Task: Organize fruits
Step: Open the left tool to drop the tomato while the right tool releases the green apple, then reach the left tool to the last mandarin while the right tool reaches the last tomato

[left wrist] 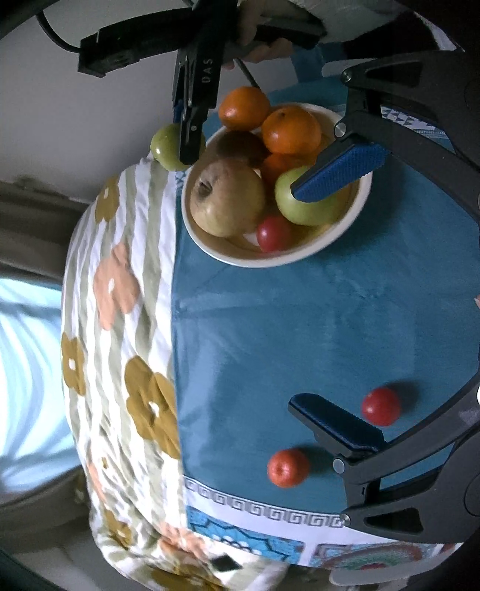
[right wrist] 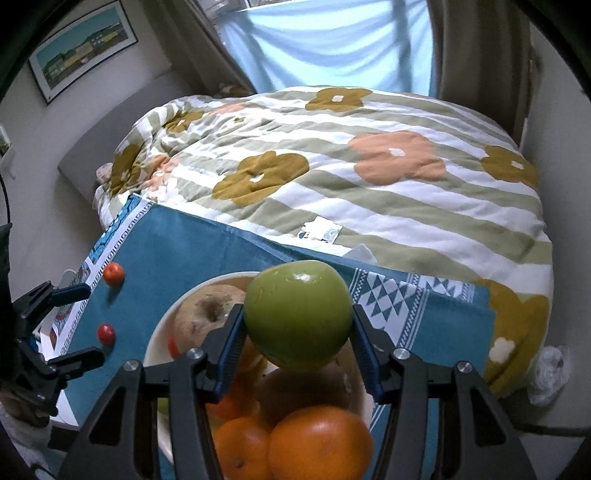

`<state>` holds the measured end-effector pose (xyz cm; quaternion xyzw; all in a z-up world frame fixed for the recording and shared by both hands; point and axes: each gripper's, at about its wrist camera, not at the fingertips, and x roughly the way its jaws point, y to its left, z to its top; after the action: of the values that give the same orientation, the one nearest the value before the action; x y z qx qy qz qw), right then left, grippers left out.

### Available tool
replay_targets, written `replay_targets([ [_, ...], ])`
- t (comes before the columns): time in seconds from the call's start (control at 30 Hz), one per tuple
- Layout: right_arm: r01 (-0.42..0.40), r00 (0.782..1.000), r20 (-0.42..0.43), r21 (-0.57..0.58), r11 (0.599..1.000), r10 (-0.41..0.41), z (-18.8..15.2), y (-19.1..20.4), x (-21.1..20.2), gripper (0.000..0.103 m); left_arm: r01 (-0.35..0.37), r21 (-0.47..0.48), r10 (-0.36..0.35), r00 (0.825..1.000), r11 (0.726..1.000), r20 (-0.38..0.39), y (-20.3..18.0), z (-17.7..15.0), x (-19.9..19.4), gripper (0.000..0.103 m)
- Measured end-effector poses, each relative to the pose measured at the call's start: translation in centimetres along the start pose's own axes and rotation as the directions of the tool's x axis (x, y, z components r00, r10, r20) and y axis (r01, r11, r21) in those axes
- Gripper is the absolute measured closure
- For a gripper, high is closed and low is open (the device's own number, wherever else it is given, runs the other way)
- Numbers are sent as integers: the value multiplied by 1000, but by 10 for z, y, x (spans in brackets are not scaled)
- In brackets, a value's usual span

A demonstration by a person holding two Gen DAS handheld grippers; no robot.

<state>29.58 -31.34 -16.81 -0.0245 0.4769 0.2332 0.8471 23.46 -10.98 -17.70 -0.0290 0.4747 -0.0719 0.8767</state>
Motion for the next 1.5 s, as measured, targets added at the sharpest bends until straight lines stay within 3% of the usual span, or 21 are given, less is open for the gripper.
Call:
replay_targets([
  [0.4,-87,996,9,23,996,87,-12,-12,7,49,-30,-14,30,1000,999,7,2,-14,-7,0],
  [0.6,-88,994,69,43,995,85,-10,-11,-11,30,-37,-20,37,999,999,24,0,-17,-16,0],
  [0.7,-74,992,105,51,996,68,-12,-9,-25,10,-38,-20,39,999,999,37,-3,-18,-24,0],
  [0.83,-65,989,135,49,997,58,-14,-2,-44,7,-46,-23,47,997,999,63,-3,-19,-39,0],
  [1.13,-52,990,135,26,998,48,-27,42,-87,1,-94,-61,101,988,994,120,18,-28,-92,0],
  [1.37,-1,991,133,8,1000,0,-42,103,-108,1,-107,-42,112,981,993,155,66,-31,-133,0],
  [1.5,2,992,128,68,998,-11,-45,141,-108,1,-103,3,101,982,995,158,98,-23,-148,0],
])
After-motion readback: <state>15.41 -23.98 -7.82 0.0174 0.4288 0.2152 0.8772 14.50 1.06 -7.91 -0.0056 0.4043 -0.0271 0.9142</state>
